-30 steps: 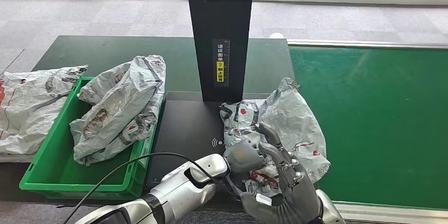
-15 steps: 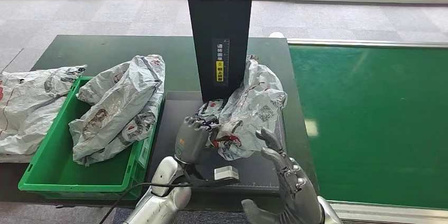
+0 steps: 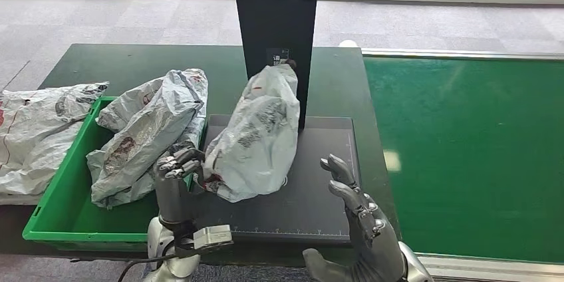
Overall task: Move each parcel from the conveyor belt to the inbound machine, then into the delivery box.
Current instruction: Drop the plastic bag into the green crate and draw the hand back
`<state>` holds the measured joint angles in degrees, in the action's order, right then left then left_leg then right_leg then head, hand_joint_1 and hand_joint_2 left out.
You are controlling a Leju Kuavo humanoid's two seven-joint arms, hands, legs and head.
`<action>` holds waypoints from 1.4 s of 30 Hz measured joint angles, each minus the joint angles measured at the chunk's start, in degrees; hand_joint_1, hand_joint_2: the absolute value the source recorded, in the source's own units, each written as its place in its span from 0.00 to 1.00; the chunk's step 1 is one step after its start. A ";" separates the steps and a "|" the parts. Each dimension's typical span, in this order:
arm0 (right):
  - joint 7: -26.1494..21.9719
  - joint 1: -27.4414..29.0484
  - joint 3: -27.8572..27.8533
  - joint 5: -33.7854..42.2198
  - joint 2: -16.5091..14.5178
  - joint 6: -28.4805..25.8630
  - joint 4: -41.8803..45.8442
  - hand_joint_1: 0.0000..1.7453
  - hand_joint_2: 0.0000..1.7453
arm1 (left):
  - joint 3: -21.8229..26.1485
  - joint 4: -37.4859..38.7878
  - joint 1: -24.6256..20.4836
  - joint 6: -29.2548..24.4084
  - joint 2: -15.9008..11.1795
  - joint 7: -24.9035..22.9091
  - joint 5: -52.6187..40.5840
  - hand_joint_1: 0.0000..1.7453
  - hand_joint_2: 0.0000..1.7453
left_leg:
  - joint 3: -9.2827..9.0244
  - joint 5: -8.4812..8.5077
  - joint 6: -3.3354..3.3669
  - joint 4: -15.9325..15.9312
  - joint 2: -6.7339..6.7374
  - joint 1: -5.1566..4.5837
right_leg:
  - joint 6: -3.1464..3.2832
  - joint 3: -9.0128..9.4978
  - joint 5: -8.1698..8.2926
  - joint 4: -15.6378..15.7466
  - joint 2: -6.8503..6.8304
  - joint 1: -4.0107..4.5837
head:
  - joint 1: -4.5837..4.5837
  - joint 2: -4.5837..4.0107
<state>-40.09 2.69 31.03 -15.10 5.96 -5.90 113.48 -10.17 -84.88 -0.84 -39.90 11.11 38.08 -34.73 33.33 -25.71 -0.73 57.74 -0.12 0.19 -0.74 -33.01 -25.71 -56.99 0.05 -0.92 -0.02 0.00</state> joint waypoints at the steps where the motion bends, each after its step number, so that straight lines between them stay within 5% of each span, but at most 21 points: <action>1: 0.00 0.07 -0.09 0.05 -0.06 0.00 0.01 0.00 1.00 | 0.87 -2.35 0.97 -0.01 -0.47 0.44 3.87 1.00 1.00 | 0.00 0.00 -0.01 0.00 0.01 0.01 | 0.01 -0.01 0.00 0.00 0.02 0.01 | 0.00 0.00; 6: 0.00 0.30 -0.17 0.55 -0.11 -0.68 0.02 0.00 1.00 | 4.43 -16.74 5.19 -0.13 -4.49 0.72 18.86 1.00 1.00 | 0.01 -0.01 -0.02 -0.01 0.00 0.06 | 0.10 -0.02 -0.07 -0.01 -0.05 0.07 | 0.00 0.00; 16: 0.04 0.02 -0.54 0.70 -0.71 0.26 0.00 0.00 1.00 | 6.63 -31.03 7.90 0.76 -7.82 0.72 24.24 1.00 1.00 | 0.01 -0.01 -0.02 -0.01 -0.03 0.05 | 0.12 0.02 -0.08 0.00 -0.10 0.06 | 0.00 0.00; 20: 0.04 -0.08 -1.27 0.81 -1.27 2.13 0.00 0.00 1.00 | 9.59 -35.68 7.62 13.48 -7.07 0.72 33.32 1.00 1.00 | 0.01 -0.01 -0.02 -0.01 -0.03 0.05 | 0.11 0.03 -0.07 0.00 -0.10 0.06 | 0.00 0.00; 23: 0.04 -0.29 -1.98 0.87 -1.91 3.44 0.00 0.00 1.00 | 16.36 -38.31 6.24 24.25 -3.36 0.72 35.90 1.00 1.00 | 0.01 0.00 -0.03 -0.01 -0.02 0.05 | 0.11 0.02 -0.06 -0.01 -0.08 0.06 | 0.00 0.00; 25: 0.04 -0.63 -2.29 0.93 -2.38 4.24 -0.01 0.00 1.00 | 22.18 -39.70 4.82 25.94 -0.49 0.72 34.97 1.00 1.00 | 0.00 0.00 -0.04 -0.01 -0.01 0.05 | 0.12 0.01 -0.05 -0.01 -0.06 0.06 | 0.00 0.00; 28: 0.04 -0.96 -2.89 0.96 -3.13 5.06 -0.02 0.00 1.00 | 27.86 -40.62 3.95 19.98 1.75 0.72 28.39 1.00 1.00 | -0.04 0.00 -0.04 -0.01 -0.02 0.05 | 0.13 -0.03 -0.06 0.00 -0.07 0.06 | 0.00 0.00; 33: 0.04 -0.84 -3.52 0.59 -4.03 5.54 -0.04 0.00 1.00 | 26.46 -35.54 3.63 6.96 1.31 0.29 11.26 1.00 1.00 | -0.04 0.00 -0.03 0.00 -0.11 0.04 | 0.13 -0.06 -0.09 0.02 -0.18 0.05 | -0.01 0.00; 39: 0.04 0.26 -3.55 -0.26 -4.13 4.52 -0.02 0.00 1.00 | 20.69 -19.87 -1.34 11.52 1.09 -11.33 -26.84 1.00 1.00 | -0.02 0.06 0.00 0.01 -0.16 0.01 | 0.08 -0.02 0.05 0.05 -0.25 0.01 | 0.02 0.00; 42: 0.04 0.58 -3.56 -0.39 -4.13 4.50 -0.02 0.00 1.00 | 17.71 -12.46 -3.50 10.86 1.09 -14.32 -34.72 1.00 1.00 | -0.01 0.09 -0.04 0.01 0.10 0.00 | 0.09 -0.08 0.22 0.04 0.07 0.00 | 0.02 0.00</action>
<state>-40.04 3.26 27.47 -15.50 1.84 -1.40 113.46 7.54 -97.34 -4.34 -29.04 12.20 23.76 -69.44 33.32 -25.62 -0.77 57.75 -0.02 0.18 -0.64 -33.09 -25.49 -56.95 0.11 -0.92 0.00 0.00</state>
